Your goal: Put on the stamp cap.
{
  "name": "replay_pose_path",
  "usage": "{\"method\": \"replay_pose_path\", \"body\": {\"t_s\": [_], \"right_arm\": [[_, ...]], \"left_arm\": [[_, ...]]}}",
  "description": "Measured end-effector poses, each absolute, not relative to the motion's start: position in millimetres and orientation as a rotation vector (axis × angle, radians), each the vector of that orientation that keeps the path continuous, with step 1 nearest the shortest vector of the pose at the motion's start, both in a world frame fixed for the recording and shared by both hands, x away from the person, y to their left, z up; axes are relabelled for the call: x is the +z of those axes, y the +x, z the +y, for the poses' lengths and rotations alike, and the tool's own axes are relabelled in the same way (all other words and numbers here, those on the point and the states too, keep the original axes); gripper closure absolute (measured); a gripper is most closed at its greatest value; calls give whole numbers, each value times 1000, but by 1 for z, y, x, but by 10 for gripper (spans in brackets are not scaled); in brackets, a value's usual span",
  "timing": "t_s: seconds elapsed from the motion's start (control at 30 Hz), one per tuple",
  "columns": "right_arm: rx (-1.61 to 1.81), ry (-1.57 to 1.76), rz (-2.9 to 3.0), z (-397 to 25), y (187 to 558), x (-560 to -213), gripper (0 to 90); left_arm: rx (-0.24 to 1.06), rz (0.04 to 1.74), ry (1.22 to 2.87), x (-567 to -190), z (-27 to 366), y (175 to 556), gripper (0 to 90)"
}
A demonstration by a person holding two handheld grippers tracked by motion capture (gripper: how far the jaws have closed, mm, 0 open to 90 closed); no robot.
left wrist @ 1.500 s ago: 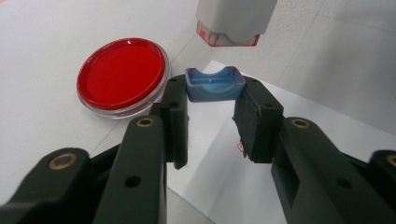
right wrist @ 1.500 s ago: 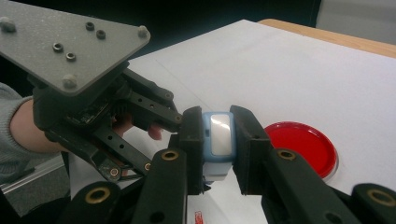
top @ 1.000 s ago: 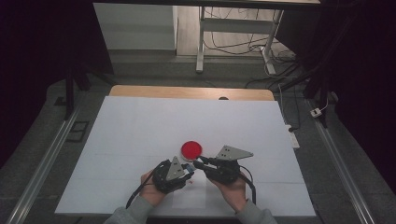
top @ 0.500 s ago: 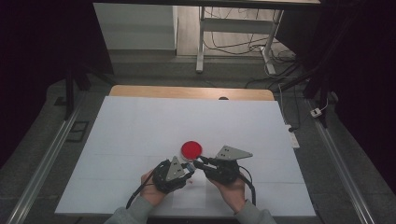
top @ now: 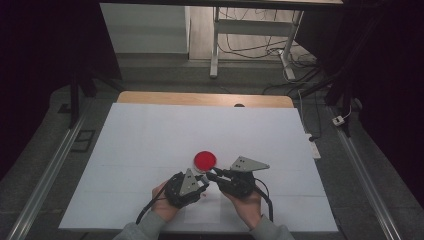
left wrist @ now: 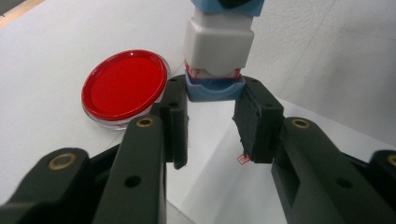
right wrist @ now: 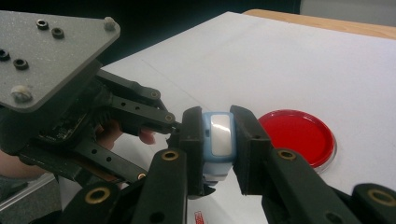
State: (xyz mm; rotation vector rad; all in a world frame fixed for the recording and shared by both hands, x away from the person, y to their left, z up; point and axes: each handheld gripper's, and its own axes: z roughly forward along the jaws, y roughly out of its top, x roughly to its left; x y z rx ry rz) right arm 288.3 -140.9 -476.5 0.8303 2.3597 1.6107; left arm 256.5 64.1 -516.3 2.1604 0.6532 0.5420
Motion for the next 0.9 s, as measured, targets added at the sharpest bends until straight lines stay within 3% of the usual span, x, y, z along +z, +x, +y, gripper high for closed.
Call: {"method": "replay_pose_path", "body": {"t_s": [0.9], "right_arm": [[1659,984,2355,-143,292,-481,750]], "left_arm": [[606,648,2167,-518,61,254,658]]}}
